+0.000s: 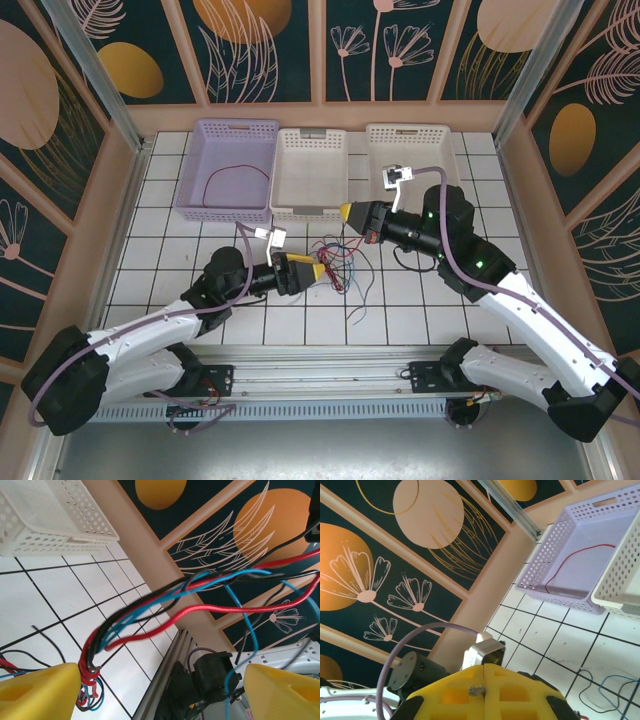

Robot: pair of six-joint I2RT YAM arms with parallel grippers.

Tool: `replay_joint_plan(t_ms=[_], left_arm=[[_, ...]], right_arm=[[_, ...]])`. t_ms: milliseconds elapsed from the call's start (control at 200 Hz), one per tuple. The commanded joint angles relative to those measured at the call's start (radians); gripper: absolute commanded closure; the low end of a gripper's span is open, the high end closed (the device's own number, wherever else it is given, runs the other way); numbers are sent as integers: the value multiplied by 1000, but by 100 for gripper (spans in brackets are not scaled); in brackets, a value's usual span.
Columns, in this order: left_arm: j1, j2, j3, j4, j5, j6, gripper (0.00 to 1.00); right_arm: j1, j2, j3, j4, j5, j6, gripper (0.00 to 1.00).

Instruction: Untangle the cables

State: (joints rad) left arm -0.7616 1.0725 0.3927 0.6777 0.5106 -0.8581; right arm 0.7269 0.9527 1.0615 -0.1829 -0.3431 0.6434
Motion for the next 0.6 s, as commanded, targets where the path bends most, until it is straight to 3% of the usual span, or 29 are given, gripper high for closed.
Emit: replay_joint_plan(t_ms=[0,350,591], left_arm=[[-18,9,0,78,-22,6,17],[-28,46,44,50,-73,50,19],[-41,121,56,122,-35,28,37]], right_arm=[[-4,2,6,68,-33,22,100],[0,-7,-39,106,-63,42,100],[5,-5,-60,127,-72,51,100]])
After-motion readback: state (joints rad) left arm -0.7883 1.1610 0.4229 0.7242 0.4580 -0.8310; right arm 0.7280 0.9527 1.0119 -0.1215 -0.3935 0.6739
